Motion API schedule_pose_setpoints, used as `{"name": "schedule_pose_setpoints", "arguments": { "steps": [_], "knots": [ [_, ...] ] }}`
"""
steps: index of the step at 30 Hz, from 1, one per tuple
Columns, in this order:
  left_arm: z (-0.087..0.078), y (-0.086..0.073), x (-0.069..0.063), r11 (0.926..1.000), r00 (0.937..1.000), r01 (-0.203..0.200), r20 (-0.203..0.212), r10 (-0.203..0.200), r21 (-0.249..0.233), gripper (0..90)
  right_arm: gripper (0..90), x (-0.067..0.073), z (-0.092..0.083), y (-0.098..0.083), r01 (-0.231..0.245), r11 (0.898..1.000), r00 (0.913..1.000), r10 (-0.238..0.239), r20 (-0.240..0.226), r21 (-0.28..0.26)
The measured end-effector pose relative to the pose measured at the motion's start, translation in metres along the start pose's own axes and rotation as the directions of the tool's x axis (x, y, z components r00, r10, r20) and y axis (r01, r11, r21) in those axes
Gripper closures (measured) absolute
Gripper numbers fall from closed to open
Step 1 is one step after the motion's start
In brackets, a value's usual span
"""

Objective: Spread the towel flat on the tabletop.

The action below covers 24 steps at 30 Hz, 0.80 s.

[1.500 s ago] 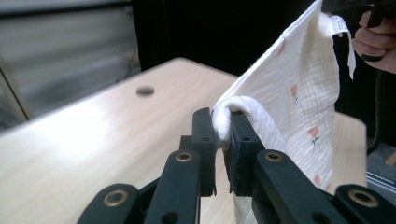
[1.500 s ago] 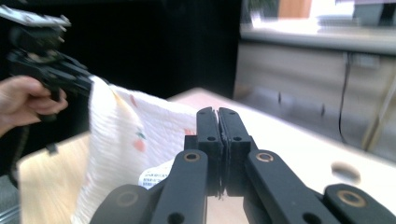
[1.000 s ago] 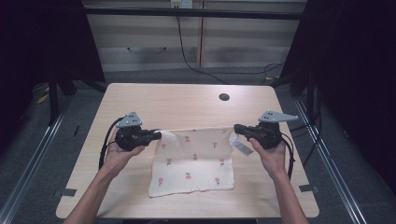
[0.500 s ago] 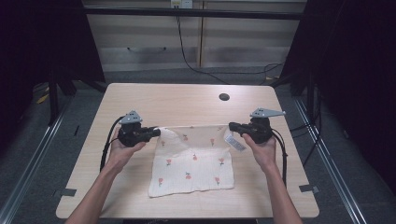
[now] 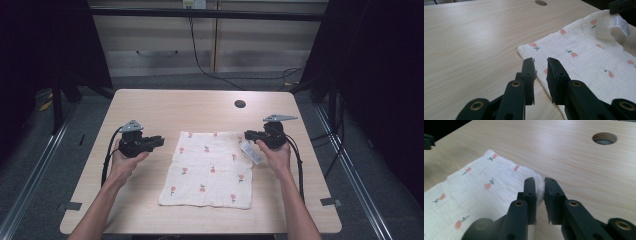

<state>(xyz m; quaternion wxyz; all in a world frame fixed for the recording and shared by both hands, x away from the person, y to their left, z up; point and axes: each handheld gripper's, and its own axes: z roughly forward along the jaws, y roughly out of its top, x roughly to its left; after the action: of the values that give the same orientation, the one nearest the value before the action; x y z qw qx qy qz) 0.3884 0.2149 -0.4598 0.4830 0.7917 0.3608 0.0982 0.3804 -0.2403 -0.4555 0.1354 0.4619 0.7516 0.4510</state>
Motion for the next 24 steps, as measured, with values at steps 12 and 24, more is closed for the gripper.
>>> {"name": "schedule_pose_setpoints", "arguments": {
  "steps": [12, 24],
  "knots": [
    [-0.011, -0.004, -0.007, 0.9996, 0.9997, -0.018, 0.016, 0.017, 0.021, 75.4, 67.8, 0.010, -0.027, 0.005, 0.040, 0.999, 0.9987, -0.039, 0.034, -0.013],
    [0.043, -0.012, -0.035, 0.9882, 0.9948, -0.085, 0.067, 0.076, 0.128, 75.2, 73.4, 0.035, -0.012, -0.041, 0.079, 0.990, 0.9955, -0.072, -0.061, 0.113]
  ]
}}
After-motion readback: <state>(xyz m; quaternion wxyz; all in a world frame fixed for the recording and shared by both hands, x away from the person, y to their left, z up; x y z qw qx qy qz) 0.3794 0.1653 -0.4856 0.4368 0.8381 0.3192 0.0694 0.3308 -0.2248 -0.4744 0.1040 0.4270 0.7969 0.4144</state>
